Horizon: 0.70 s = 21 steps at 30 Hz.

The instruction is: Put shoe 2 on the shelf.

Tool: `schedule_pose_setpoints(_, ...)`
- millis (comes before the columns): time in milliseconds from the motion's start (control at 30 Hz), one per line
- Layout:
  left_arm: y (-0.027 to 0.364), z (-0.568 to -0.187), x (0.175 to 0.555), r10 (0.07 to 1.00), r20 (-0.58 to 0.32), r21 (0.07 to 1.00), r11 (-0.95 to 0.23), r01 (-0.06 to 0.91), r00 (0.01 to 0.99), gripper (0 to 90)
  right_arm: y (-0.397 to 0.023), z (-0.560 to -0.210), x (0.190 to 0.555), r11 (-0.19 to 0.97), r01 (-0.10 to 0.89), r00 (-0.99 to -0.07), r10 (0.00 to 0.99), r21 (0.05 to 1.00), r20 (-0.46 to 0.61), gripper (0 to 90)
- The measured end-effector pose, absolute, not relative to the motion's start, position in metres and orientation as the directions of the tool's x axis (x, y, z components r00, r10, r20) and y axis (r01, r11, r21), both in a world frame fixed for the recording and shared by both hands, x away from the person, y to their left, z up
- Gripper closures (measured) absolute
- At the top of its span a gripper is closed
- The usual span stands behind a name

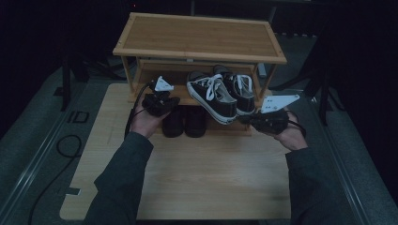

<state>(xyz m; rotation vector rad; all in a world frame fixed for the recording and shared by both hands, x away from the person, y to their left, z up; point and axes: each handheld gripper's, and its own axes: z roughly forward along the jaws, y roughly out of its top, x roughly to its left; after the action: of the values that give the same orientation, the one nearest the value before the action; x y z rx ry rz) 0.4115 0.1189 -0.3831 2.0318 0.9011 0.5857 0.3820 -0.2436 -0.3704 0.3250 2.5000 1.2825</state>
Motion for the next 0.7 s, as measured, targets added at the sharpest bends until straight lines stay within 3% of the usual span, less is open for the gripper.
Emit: schedule_pose_setpoints(700,0.110,-0.387,0.444,0.801,0.123,0.794,-0.433,0.427,0.586,89.5,-0.231,-0.379,0.379,0.567,0.037,-0.945,0.287,0.823,-0.155,90.0)
